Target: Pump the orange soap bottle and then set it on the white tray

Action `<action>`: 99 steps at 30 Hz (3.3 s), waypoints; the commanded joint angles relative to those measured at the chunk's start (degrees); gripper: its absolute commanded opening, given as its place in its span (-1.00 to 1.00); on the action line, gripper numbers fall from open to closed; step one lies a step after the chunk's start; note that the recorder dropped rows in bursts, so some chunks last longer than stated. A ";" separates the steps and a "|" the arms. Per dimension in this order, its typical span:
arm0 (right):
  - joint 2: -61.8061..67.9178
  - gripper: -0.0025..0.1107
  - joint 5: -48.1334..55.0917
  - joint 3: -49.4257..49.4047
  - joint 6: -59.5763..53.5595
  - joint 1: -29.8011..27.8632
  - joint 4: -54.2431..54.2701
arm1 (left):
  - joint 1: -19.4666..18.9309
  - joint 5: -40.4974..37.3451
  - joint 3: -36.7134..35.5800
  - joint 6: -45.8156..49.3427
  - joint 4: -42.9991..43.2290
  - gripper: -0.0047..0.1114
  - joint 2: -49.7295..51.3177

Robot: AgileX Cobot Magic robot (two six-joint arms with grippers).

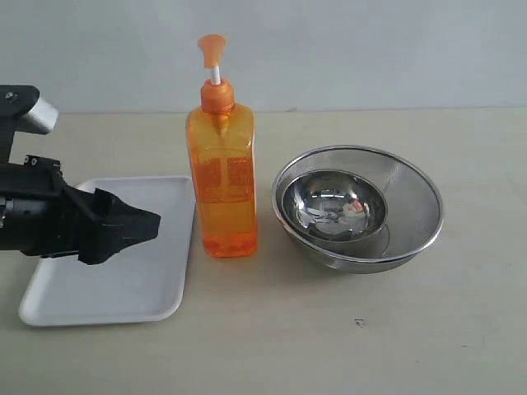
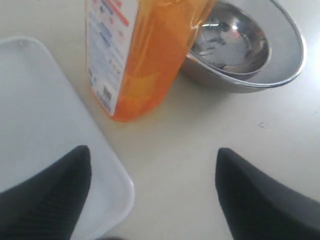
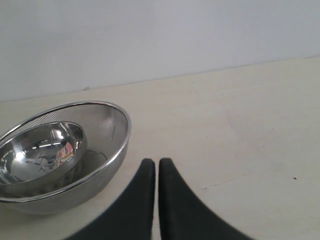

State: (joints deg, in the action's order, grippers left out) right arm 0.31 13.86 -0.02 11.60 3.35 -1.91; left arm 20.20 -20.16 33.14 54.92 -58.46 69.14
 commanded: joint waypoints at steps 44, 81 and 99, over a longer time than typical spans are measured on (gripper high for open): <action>-0.31 -0.96 -0.25 0.02 0.00 0.13 -0.04 | 12.99 75.00 -12.46 -74.40 67.52 0.51 23.98; -0.31 -0.96 -0.25 0.02 0.00 0.13 -0.04 | 21.15 67.00 -0.58 -53.65 42.93 0.79 31.89; -0.31 -0.96 -1.14 0.02 0.00 0.13 -0.04 | 21.03 71.60 -0.58 -44.58 37.87 0.87 30.30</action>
State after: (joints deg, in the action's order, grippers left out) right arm 0.31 13.41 -0.02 11.60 3.35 -1.91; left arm 41.11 49.47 32.37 9.18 -19.72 100.13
